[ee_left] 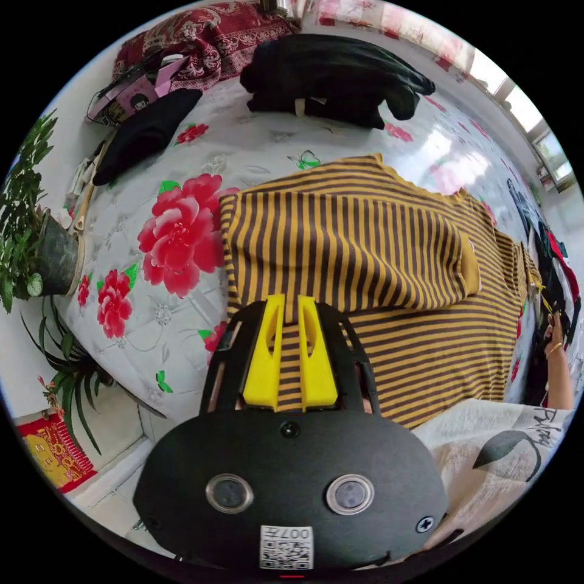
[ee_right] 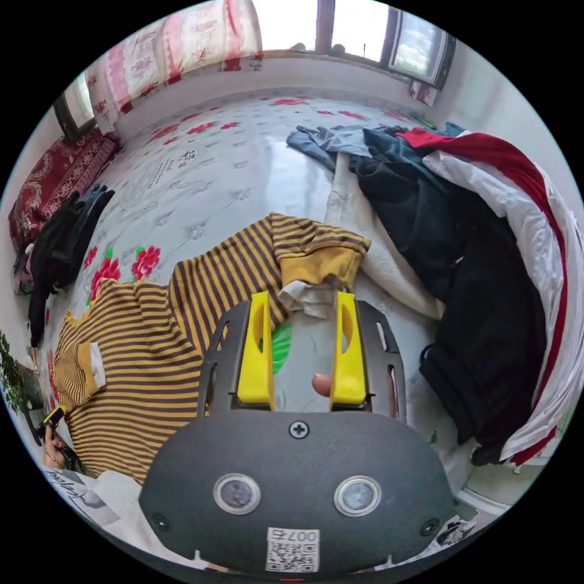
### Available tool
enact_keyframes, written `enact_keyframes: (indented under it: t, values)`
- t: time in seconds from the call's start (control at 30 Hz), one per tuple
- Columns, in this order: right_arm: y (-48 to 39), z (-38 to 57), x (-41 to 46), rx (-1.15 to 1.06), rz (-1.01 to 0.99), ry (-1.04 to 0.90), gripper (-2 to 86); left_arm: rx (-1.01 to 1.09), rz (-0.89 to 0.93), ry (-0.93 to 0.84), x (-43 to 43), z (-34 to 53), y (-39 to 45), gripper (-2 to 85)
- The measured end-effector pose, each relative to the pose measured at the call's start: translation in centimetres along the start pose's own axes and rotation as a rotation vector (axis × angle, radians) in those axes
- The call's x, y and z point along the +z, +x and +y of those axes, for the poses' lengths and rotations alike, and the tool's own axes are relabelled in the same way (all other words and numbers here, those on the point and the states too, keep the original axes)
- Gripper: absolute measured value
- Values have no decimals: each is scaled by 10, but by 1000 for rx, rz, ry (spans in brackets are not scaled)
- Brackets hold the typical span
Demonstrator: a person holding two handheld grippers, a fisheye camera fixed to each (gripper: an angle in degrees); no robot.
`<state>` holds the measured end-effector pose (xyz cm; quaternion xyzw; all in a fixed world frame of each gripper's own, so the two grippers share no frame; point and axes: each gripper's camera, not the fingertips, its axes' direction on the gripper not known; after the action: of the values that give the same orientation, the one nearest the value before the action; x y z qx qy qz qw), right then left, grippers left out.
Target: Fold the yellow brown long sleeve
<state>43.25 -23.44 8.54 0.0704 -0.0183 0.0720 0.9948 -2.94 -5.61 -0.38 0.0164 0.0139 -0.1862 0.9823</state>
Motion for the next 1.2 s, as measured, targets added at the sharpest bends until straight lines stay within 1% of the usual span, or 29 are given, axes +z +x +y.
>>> enact_keyframes:
  t: [0.13,0.23,0.3,0.37,0.4,0.47,0.5,0.57,0.6,0.67,0.7,0.77,0.8,0.83,0.87,0.93,0.97,1.0,1.07,1.13,1.2]
  values:
    - [13,-18,48,-3,49,-187,80,73,-18,-62,6,19,17,-3]
    - [26,-21,32,24,24,-147,43,49,-11,-63,1,29,13,-8]
    - [27,-20,9,-14,-30,-83,27,25,2,-62,0,33,8,-9]
    - [20,-16,-41,-95,-159,52,14,2,9,-58,-1,38,2,-10]
    - [17,-15,-54,-115,-200,82,12,-9,17,-60,0,41,-1,-10]
    - [0,-7,-113,-192,-401,203,5,-26,32,-61,0,45,-6,-10]
    - [-6,-4,-128,-211,-455,233,5,-38,40,-57,0,47,-9,-10]
    - [-38,12,-181,-298,-674,329,3,-48,62,-47,-3,49,-12,-10]
    - [-49,16,-192,-329,-724,345,2,-49,75,-36,-6,50,-14,-10]
    - [-104,39,-230,-457,-863,392,3,-43,80,-11,-14,51,-16,-10]
    - [-119,46,-238,-489,-894,398,3,-35,87,8,-21,53,-18,-10]
    - [-187,77,-258,-612,-1028,388,5,-28,95,40,-31,56,-22,-10]
    - [-205,86,-260,-639,-1056,379,6,-29,101,62,-38,60,-27,-10]
    - [-243,107,-262,-704,-1103,359,9,-33,111,78,-43,64,-33,-10]
    - [-281,130,-258,-751,-1123,347,13,-37,116,84,-46,66,-36,-10]
    - [-331,167,-241,-742,-1125,314,24,-61,126,102,-50,76,-51,-10]
    - [-366,190,-224,-792,-1088,264,32,-66,125,103,-50,78,-54,-10]
    - [-384,201,-213,-821,-1058,217,35,-74,119,100,-49,83,-61,-9]
    - [-433,234,-169,-928,-964,-22,44,-87,117,91,-48,91,-71,-9]
    - [-440,249,-145,-957,-924,-111,50,-92,111,102,-50,98,-83,-7]
    - [-435,253,-128,-953,-843,-140,58,-86,110,109,-51,99,-88,-4]
